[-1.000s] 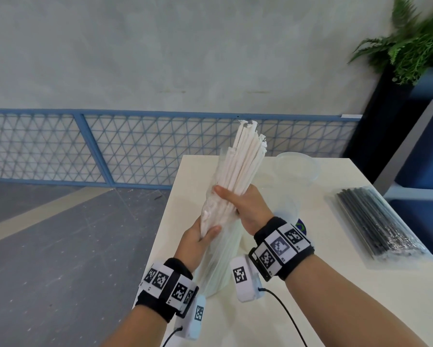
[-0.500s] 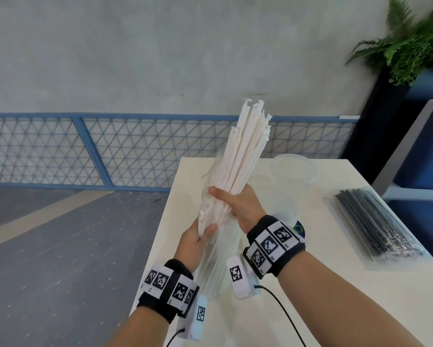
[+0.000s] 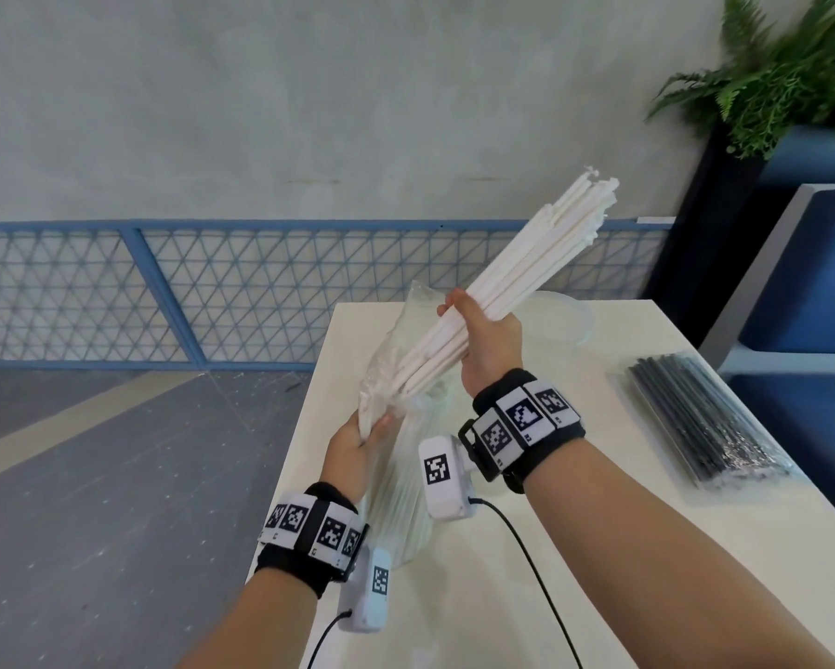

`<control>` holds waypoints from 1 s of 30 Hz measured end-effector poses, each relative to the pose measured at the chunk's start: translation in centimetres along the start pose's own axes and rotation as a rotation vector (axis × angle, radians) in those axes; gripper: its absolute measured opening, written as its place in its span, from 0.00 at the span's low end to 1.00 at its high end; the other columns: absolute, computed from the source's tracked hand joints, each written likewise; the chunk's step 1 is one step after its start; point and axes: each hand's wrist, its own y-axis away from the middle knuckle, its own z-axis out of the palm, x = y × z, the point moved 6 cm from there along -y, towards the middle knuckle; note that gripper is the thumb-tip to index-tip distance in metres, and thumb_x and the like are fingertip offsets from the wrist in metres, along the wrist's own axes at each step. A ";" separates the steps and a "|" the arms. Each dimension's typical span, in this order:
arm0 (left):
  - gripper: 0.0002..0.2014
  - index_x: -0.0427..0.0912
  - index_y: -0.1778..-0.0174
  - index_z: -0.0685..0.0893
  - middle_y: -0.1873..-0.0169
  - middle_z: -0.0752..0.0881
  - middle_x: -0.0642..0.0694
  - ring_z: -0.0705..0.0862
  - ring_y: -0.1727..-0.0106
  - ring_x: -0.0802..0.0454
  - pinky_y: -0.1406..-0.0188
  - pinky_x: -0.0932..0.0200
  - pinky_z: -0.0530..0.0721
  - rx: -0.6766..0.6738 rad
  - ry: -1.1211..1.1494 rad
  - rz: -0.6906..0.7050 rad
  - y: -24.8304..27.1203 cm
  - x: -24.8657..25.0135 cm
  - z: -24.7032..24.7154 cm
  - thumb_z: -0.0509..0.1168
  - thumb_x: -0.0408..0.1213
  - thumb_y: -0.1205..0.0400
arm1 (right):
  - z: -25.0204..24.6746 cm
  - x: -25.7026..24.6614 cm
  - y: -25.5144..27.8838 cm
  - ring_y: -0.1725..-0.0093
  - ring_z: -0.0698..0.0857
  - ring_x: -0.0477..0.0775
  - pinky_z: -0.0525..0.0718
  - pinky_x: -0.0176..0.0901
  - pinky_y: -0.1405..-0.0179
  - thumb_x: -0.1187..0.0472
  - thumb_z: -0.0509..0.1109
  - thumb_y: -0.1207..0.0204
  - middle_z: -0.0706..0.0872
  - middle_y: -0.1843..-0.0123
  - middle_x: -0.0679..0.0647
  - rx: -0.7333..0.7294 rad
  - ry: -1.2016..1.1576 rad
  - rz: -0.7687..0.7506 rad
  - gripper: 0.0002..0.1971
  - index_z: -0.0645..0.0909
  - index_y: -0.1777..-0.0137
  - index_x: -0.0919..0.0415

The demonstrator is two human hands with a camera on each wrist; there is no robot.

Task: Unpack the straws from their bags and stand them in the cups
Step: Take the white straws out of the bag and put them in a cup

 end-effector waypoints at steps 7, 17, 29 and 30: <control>0.13 0.44 0.37 0.79 0.49 0.84 0.52 0.80 0.47 0.56 0.58 0.77 0.73 0.021 -0.048 -0.032 -0.2 -0.3 -0.5 0.60 0.40 0.17 | -1.8 -0.9 0.0 0.63 0.83 0.54 0.82 0.41 0.62 0.68 0.71 0.29 0.84 0.64 0.58 0.102 -0.111 0.000 0.07 0.81 0.68 0.63; 0.14 0.36 0.38 0.80 0.52 0.84 0.45 0.81 0.50 0.51 0.62 0.76 0.73 0.041 -0.120 -0.042 -0.2 -0.7 0.3 0.59 0.39 0.16 | -1.4 -0.2 0.1 0.62 0.85 0.54 0.84 0.44 0.58 0.69 0.70 0.27 0.84 0.65 0.59 -0.005 -0.089 0.056 0.02 0.80 0.59 0.68; 0.11 0.41 0.41 0.80 0.54 0.85 0.50 0.82 0.51 0.54 0.57 0.71 0.75 0.053 -0.080 -0.058 -0.1 -0.8 0.0 0.59 0.38 0.16 | -0.3 1.8 0.7 0.66 0.84 0.52 0.83 0.43 0.61 0.67 0.70 0.25 0.83 0.67 0.57 -0.041 -0.111 0.106 0.03 0.79 0.57 0.66; 0.12 0.39 0.39 0.80 0.52 0.85 0.48 0.81 0.49 0.52 0.53 0.66 0.75 0.063 -0.078 -0.064 -0.1 -0.8 -0.2 0.59 0.38 0.16 | -0.5 1.6 0.5 0.66 0.84 0.51 0.83 0.44 0.60 0.67 0.70 0.25 0.83 0.67 0.56 -0.015 -0.136 0.102 0.03 0.79 0.55 0.67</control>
